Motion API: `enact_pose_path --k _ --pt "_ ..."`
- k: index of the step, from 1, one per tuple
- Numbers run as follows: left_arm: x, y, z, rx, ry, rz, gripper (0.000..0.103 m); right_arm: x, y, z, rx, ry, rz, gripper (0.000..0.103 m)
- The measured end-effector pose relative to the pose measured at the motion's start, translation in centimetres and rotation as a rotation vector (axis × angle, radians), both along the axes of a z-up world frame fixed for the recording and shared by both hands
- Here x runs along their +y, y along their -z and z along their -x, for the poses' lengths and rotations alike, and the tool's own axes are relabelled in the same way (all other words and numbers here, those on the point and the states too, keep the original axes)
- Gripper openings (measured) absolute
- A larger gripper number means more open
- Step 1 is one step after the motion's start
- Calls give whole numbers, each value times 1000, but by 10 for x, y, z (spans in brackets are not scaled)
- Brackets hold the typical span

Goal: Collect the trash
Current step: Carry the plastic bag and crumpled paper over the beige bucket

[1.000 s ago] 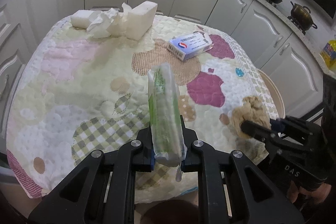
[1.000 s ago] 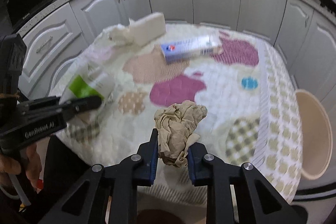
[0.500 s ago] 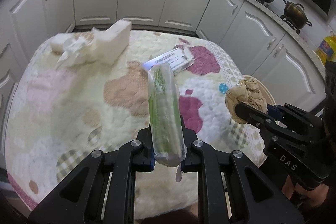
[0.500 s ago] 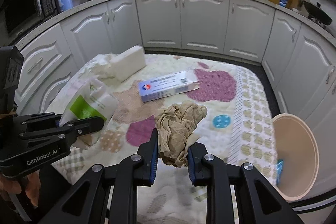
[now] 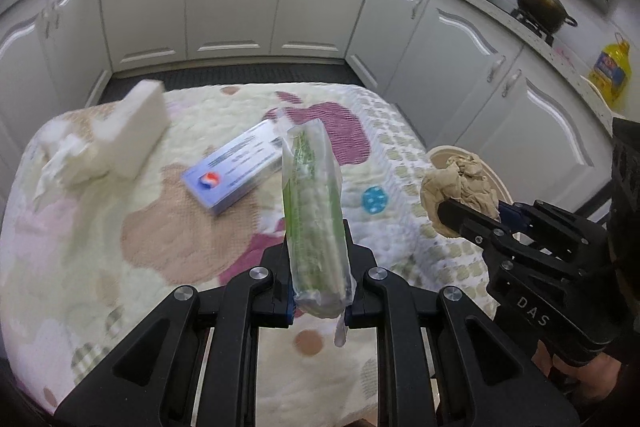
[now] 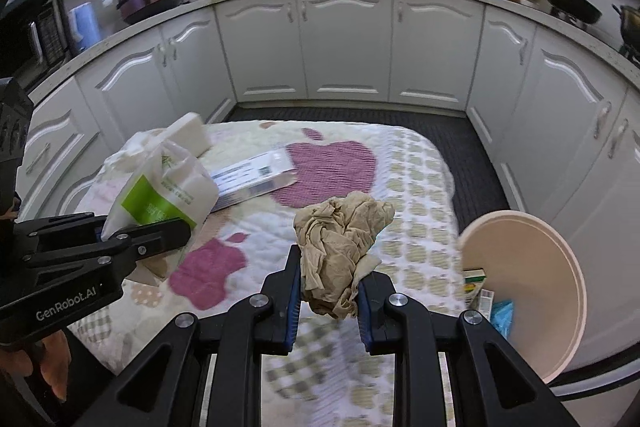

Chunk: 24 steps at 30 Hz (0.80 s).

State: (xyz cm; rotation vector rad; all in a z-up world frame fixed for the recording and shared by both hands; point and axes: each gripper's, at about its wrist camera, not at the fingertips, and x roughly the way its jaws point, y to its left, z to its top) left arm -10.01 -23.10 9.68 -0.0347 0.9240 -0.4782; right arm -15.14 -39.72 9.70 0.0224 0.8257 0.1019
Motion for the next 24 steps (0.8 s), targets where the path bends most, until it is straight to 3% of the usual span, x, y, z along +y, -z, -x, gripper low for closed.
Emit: enact_pose_path --k 11,24 --pt "-63 -4 -15 12 109 38 14 -64 -2 1 1 113 -8 22" --pt "-151 14 -27 78 239 59 14 -147 15 10 45 261 -8 22"
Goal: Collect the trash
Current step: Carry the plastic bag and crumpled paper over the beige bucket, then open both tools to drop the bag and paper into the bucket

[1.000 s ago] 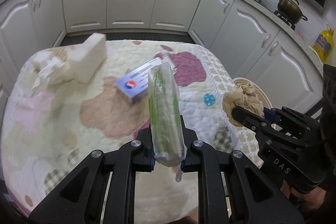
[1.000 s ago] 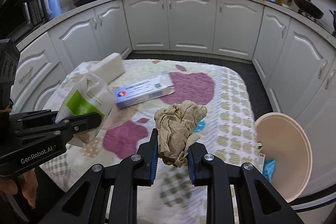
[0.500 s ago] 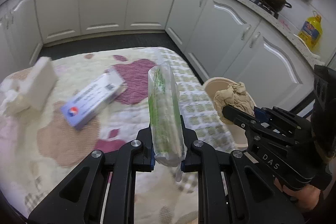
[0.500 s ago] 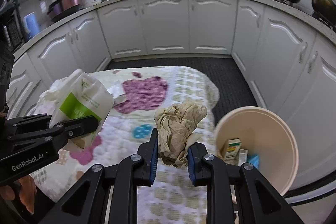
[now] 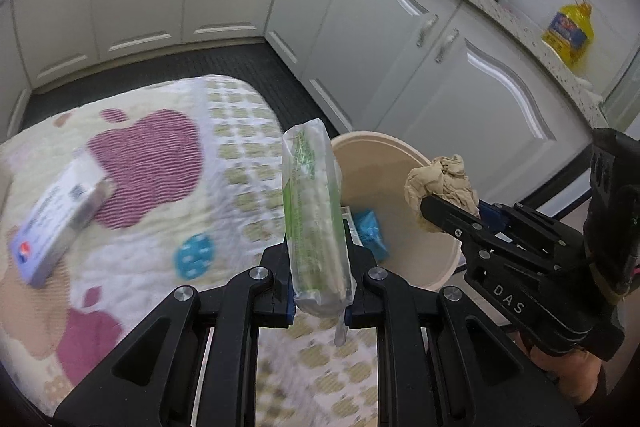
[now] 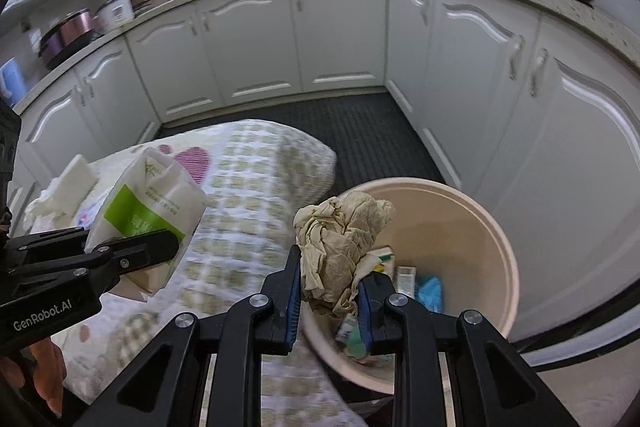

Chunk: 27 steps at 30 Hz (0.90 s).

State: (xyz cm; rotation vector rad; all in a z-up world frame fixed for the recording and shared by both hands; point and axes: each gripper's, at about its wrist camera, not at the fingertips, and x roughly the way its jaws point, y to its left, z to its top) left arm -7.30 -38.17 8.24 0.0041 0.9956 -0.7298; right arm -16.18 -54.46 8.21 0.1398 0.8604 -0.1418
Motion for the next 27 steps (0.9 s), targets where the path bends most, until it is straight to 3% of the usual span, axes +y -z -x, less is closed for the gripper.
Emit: enact_pose_path --k 13,24,27 --pt "-80 19 -2 6 88 -34 14 -63 35 1 71 112 -36 22" --pt "-120 42 -9 63 123 -47 14 -95 66 0 143 159 -61 22" --pt "-129 48 -10 79 128 -57 14 -97 73 -3 165 163 -49 36"
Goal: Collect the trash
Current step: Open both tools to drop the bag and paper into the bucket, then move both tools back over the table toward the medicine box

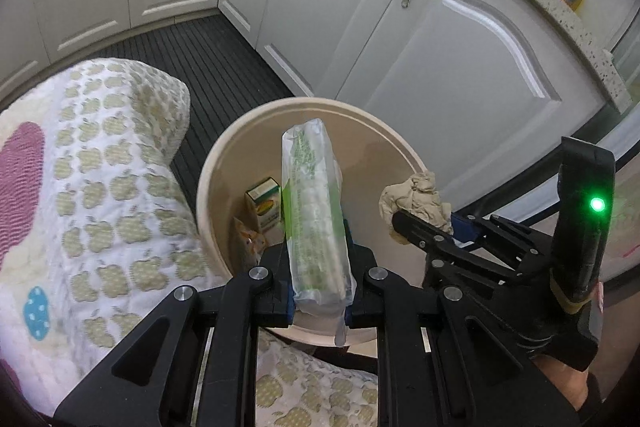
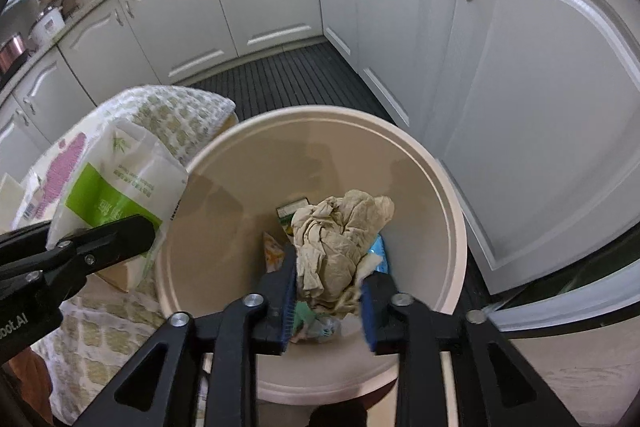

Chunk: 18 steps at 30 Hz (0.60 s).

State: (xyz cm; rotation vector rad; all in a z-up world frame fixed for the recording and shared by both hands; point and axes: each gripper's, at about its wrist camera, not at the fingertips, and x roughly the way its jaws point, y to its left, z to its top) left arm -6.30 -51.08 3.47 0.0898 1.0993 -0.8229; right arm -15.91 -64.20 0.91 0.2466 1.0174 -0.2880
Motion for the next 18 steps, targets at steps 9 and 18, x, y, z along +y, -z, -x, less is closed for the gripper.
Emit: enact_pose_path --k 9,18 --pt "-1 8 -2 25 -16 14 44 -7 4 4 7 28 -9 46" --pt "35 -12 5 -59 -77 10 44 22 -22 10 -70 10 12 46"
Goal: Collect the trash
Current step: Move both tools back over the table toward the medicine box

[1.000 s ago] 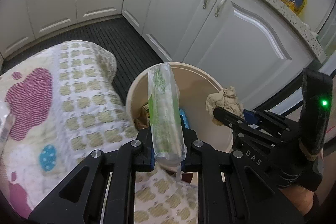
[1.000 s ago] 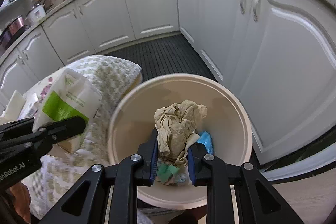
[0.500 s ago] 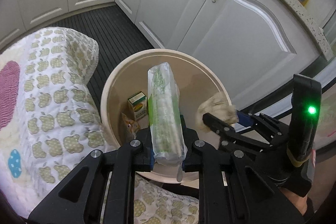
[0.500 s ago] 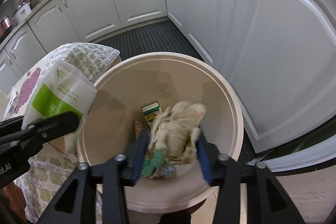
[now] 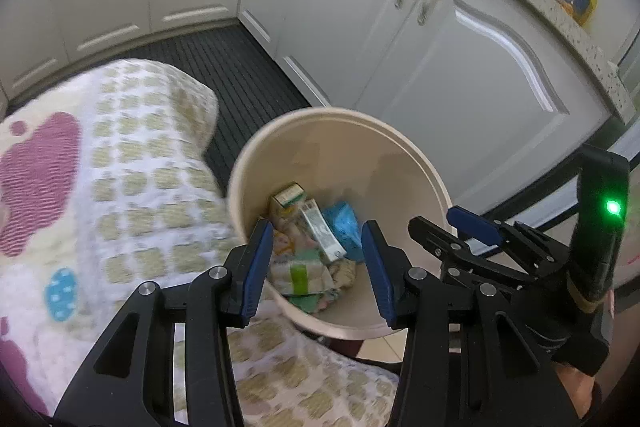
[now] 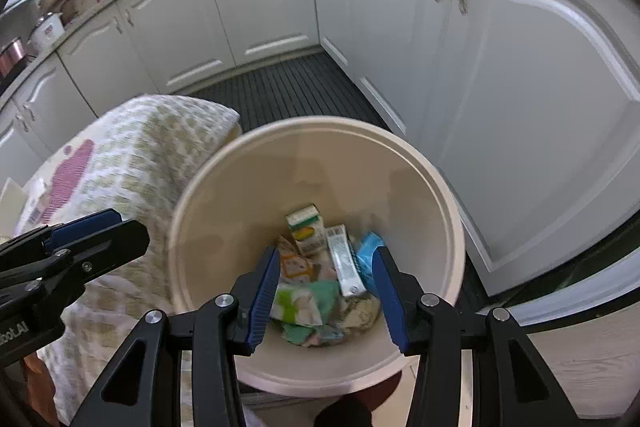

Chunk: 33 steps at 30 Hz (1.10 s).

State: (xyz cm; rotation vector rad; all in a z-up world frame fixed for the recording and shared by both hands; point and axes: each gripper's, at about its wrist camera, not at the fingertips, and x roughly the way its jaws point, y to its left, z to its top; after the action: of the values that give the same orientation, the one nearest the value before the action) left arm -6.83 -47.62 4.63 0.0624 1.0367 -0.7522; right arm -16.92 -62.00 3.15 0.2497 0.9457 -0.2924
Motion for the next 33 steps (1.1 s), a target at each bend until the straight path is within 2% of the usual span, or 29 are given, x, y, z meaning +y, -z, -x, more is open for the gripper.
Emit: enact_pose_path --k 4,13,16,24,33 --pt "28 -15 1 -46 -55 10 44 28 -17 -1 -48 -33 9 54" --pt "100 -42 5 -153 -184 -20 44 93 -44 -11 -110 -134 26 55" --pt "128 -49 4 -179 -234 -26 44 119 -51 -17 -132 -165 33 59" --pt "200 -59 -1 -214 -337 -43 44 187 -62 -36 -147 -264 44 60" --pt "275 -63 -7 -213 -453 -32 44 256 -65 -57 -141 -382 61 60"
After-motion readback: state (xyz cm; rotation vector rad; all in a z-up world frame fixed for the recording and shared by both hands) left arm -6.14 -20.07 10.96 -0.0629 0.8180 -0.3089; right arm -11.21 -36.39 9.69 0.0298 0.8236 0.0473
